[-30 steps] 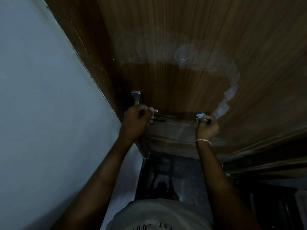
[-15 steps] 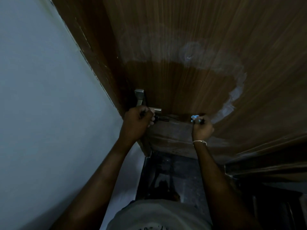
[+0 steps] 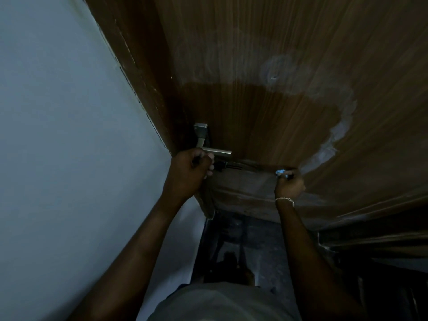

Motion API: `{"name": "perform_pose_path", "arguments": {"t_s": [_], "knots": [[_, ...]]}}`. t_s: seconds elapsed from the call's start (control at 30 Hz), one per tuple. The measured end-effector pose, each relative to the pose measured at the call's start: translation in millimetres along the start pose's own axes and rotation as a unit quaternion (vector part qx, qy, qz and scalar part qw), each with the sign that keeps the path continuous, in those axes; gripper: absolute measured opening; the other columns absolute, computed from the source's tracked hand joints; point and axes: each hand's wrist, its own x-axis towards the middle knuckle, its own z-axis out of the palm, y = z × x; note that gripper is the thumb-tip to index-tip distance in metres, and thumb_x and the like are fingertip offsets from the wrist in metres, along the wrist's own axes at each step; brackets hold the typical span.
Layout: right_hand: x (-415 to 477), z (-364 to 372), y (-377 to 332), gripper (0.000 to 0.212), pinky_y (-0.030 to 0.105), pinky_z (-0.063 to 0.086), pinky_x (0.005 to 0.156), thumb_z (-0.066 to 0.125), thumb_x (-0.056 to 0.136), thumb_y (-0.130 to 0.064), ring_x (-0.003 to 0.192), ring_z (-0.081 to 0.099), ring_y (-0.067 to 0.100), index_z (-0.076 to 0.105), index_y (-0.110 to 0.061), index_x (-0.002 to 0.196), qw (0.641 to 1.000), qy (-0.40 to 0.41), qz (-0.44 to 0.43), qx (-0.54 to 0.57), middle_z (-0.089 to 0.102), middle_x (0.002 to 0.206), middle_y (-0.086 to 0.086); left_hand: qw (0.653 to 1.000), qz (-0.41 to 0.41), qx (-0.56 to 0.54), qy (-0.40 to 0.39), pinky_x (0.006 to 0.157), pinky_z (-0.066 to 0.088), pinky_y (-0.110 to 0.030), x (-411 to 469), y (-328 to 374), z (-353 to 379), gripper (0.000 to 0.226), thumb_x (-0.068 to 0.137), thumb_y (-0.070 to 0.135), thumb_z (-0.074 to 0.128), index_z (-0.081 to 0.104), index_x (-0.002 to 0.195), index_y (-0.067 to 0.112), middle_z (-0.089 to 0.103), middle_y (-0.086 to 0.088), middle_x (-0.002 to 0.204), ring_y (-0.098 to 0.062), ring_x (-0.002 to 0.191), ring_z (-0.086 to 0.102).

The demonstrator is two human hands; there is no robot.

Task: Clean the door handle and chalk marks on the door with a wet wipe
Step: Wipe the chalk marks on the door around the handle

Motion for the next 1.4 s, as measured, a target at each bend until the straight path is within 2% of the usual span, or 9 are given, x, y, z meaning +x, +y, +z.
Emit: {"name": "perform_pose_path", "arguments": {"t_s": [0.17,0.4,0.5,0.6,0.77,0.97,1.13,1.27,1.4], "knots": [[-24,17,-26,0.006,0.027,0.044,0.061,0.065,0.082,-0.005,0.069,0.064,0.025,0.067,-0.011,0.084,0.995,-0.022,-0.096,-0.003,0.072,0.079,0.012,1.000,0.000,-0.011,-0.007,0.068,0.058,-0.024,2,2,-2,0.020,0.099,0.024,0.056,0.071,0.095,0.010,0.073,-0.005,0.083,-0.017,0.075,0.071],[-9,8,-14,0.009,0.018,0.042,0.070,0.068,0.081,0.000,0.089,0.069,0.029,0.068,-0.004,0.090,0.997,0.002,0.063,0.044,0.072,0.094,0.015,0.999,0.006,-0.037,-0.009,0.066,0.056,-0.021,4,3,-6,0.017,0.100,0.020,0.056,0.070,0.096,0.011,0.072,-0.005,0.083,-0.015,0.074,0.071],[-14,7,-28,0.011,0.018,0.044,0.074,0.066,0.084,-0.006,0.087,0.066,0.019,0.068,-0.006,0.095,0.998,0.035,0.022,0.053,0.072,0.096,0.013,0.999,0.006,-0.044,-0.003,0.066,0.057,-0.022,5,2,-6,0.017,0.100,0.021,0.056,0.070,0.093,0.014,0.072,-0.003,0.082,-0.016,0.074,0.071],[-31,22,-24,0.015,0.027,0.048,0.076,0.066,0.087,-0.009,0.086,0.067,0.024,0.070,-0.002,0.099,0.999,-0.028,-0.034,-0.005,0.073,0.095,0.017,0.999,0.005,-0.038,-0.008,0.066,0.057,-0.023,6,1,-3,0.018,0.100,0.021,0.056,0.070,0.093,0.013,0.073,-0.006,0.082,-0.020,0.074,0.072],[-23,22,-7,0.015,0.030,0.050,0.079,0.068,0.086,-0.008,0.092,0.069,0.035,0.071,0.001,0.098,0.997,-0.050,0.048,-0.029,0.072,0.096,0.021,0.999,0.016,-0.032,-0.014,0.065,0.057,-0.024,6,3,-2,0.020,0.100,0.022,0.056,0.070,0.093,0.010,0.073,-0.006,0.082,-0.020,0.074,0.072],[-40,41,-27,0.008,0.032,0.050,0.070,0.063,0.089,-0.012,0.077,0.067,0.026,0.069,-0.008,0.091,0.990,-0.086,-0.103,-0.046,0.073,0.084,0.012,0.999,0.007,-0.041,-0.004,0.064,0.056,-0.020,5,1,-3,0.018,0.100,0.022,0.056,0.070,0.096,0.011,0.073,-0.006,0.083,-0.018,0.074,0.072],[-36,48,-2,0.013,0.036,0.052,0.069,0.059,0.092,-0.013,0.079,0.068,0.036,0.068,-0.006,0.097,0.991,-0.093,-0.052,-0.083,0.072,0.086,0.019,0.999,0.013,-0.041,-0.011,0.063,0.056,-0.018,0,3,-3,0.017,0.099,0.022,0.057,0.070,0.095,0.011,0.072,-0.003,0.084,-0.016,0.075,0.072],[-44,54,-27,0.006,0.024,0.042,0.064,0.061,0.091,-0.011,0.075,0.066,0.029,0.067,-0.008,0.090,0.991,-0.086,-0.090,-0.046,0.071,0.082,0.014,0.999,0.013,-0.045,0.010,0.065,0.057,-0.021,3,0,-9,0.017,0.099,0.019,0.058,0.071,0.094,0.009,0.073,-0.006,0.083,-0.019,0.074,0.072],[-56,67,-22,0.014,0.030,0.046,0.065,0.057,0.094,-0.016,0.079,0.066,0.031,0.066,-0.016,0.105,0.978,-0.144,-0.107,-0.108,0.071,0.090,0.014,0.999,0.006,-0.044,0.004,0.064,0.057,-0.020,2,3,-9,0.019,0.099,0.019,0.058,0.071,0.095,0.006,0.073,-0.009,0.083,-0.022,0.075,0.072]]}}
